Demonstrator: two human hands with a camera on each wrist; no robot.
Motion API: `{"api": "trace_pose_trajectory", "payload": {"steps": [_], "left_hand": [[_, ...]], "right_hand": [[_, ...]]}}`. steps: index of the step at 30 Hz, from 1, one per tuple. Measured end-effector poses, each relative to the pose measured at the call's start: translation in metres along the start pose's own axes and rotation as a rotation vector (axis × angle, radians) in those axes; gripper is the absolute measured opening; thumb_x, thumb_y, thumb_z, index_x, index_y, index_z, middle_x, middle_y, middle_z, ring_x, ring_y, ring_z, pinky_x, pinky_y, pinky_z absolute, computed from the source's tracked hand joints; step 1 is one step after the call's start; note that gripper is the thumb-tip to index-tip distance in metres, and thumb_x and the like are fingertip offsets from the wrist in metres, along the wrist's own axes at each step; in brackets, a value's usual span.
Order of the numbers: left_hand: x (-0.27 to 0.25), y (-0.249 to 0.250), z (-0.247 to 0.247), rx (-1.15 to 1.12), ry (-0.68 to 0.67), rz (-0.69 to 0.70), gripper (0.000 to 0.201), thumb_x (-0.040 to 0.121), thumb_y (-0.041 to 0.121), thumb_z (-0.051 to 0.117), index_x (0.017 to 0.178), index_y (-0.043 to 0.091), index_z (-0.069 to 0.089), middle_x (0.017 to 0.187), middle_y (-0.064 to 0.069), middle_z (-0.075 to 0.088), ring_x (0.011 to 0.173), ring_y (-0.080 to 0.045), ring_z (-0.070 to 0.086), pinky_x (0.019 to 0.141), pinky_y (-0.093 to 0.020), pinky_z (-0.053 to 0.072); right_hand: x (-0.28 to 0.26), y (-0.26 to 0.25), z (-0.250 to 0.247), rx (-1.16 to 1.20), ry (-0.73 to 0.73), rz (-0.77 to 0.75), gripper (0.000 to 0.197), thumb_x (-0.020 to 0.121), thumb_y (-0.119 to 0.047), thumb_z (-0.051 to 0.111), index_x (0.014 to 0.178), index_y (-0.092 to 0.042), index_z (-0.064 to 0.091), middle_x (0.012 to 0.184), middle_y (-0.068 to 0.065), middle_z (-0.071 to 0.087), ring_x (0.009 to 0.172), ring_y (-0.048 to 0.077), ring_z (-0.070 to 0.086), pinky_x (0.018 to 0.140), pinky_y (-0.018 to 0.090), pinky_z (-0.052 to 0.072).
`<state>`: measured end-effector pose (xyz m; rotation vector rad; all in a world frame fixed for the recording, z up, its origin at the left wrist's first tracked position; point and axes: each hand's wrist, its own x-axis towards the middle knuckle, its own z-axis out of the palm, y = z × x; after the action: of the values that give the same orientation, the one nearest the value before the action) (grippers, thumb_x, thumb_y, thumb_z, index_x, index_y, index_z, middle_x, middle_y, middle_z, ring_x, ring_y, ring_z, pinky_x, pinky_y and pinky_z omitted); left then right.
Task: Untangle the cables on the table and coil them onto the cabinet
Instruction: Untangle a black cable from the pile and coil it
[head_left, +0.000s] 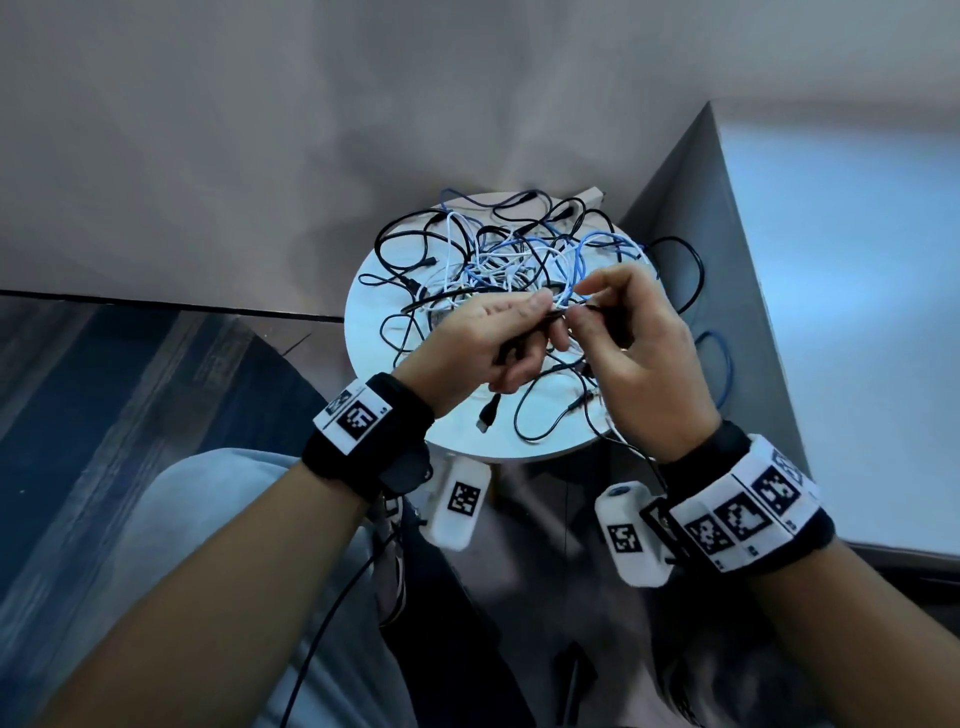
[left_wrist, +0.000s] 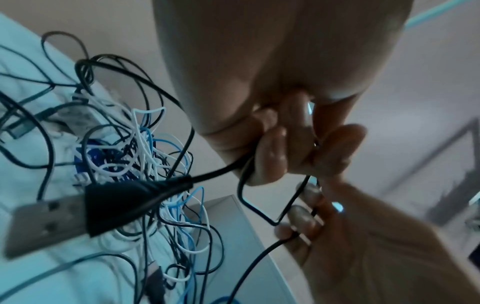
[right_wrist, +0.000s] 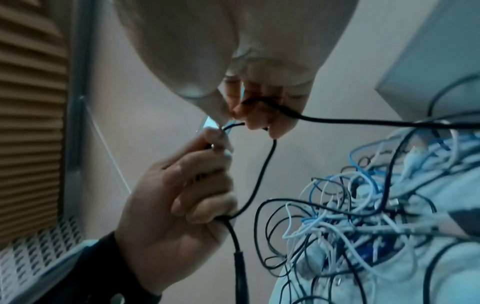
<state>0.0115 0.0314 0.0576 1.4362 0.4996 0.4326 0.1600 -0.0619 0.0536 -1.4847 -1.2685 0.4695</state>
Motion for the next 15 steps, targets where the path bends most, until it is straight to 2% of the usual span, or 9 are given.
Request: {"api": "trace_pose_trajectory", "payload": {"steps": [2,3,5,6,7,9,11,13,15], "left_hand": [[0.000,0.001,-0.001,-0.095,-0.033,0.001,0.036,0.105,0.029,0.037,0.084,0.008,0.059,0.043,-0.002,0.042,0.036,-0.015,0.031,0.040,-0.028,0.022],[0.001,0.000,0.000,-0.127,-0.046,0.002,0.035,0.105,0.028,0.037,0.085,0.007,0.056,0.041,-0.001,0.039,0.034,-0.015,0.030,0.039,-0.026,0.025],[0.001,-0.002,0.002,-0.170,-0.075,0.003,0.034,0.106,0.028,0.034,0.088,0.006,0.054,0.038,0.002,0.034,0.030,-0.017,0.032,0.042,-0.030,0.026],[0.000,-0.002,0.003,-0.186,-0.089,0.003,0.035,0.107,0.027,0.033,0.090,0.006,0.056,0.037,0.003,0.032,0.030,-0.018,0.035,0.044,-0.032,0.029],[0.001,-0.003,0.004,-0.198,-0.098,0.002,0.037,0.108,0.027,0.032,0.095,0.006,0.060,0.037,0.004,0.031,0.030,-0.018,0.038,0.049,-0.033,0.037],[0.001,-0.005,0.005,-0.219,-0.106,0.001,0.044,0.109,0.026,0.029,0.111,0.003,0.066,0.037,0.003,0.030,0.032,-0.018,0.047,0.067,-0.040,0.052],[0.001,-0.006,0.007,-0.239,-0.116,-0.004,0.050,0.110,0.026,0.027,0.125,-0.011,0.058,0.037,0.003,0.030,0.036,-0.021,0.053,0.079,-0.045,0.057],[0.002,-0.007,0.009,-0.261,-0.116,-0.003,0.052,0.110,0.025,0.027,0.129,-0.017,0.051,0.037,0.002,0.032,0.039,-0.022,0.057,0.079,-0.044,0.058],[0.002,-0.007,0.011,-0.262,-0.099,0.002,0.049,0.110,0.023,0.026,0.135,-0.012,0.050,0.039,0.003,0.034,0.041,-0.022,0.058,0.074,-0.040,0.059]], "right_hand": [[0.000,0.006,0.004,0.038,0.028,0.030,0.014,0.094,-0.033,0.059,0.106,-0.027,0.060,0.088,-0.006,0.056,0.075,0.018,0.056,0.069,0.042,0.051],[0.000,0.009,0.006,0.057,0.023,0.051,0.015,0.096,-0.035,0.058,0.109,-0.030,0.063,0.095,-0.002,0.056,0.078,0.019,0.056,0.067,0.037,0.051],[-0.001,0.013,0.009,0.125,-0.013,0.115,0.017,0.101,-0.032,0.054,0.112,-0.033,0.067,0.107,0.005,0.055,0.079,0.019,0.059,0.063,0.022,0.051],[-0.002,0.014,0.011,0.154,-0.033,0.148,0.019,0.103,-0.030,0.051,0.113,-0.032,0.067,0.109,0.007,0.055,0.076,0.018,0.059,0.061,0.019,0.050],[-0.003,0.015,0.012,0.185,-0.055,0.188,0.020,0.105,-0.028,0.048,0.112,-0.030,0.067,0.107,0.009,0.058,0.070,0.016,0.059,0.058,0.019,0.048],[-0.004,0.015,0.015,0.283,-0.103,0.278,0.022,0.108,-0.024,0.042,0.105,-0.023,0.064,0.091,0.007,0.061,0.057,0.016,0.053,0.051,0.023,0.043],[-0.005,0.015,0.016,0.385,-0.134,0.351,0.028,0.110,-0.019,0.035,0.098,-0.020,0.061,0.078,0.003,0.057,0.050,0.015,0.048,0.048,0.026,0.037],[-0.006,0.016,0.015,0.448,-0.154,0.396,0.032,0.110,-0.020,0.031,0.100,-0.020,0.061,0.075,0.007,0.057,0.048,0.017,0.048,0.049,0.030,0.037],[-0.006,0.019,0.013,0.463,-0.211,0.453,0.034,0.110,-0.030,0.030,0.106,-0.022,0.062,0.074,0.014,0.059,0.050,0.023,0.050,0.050,0.032,0.039]]}}
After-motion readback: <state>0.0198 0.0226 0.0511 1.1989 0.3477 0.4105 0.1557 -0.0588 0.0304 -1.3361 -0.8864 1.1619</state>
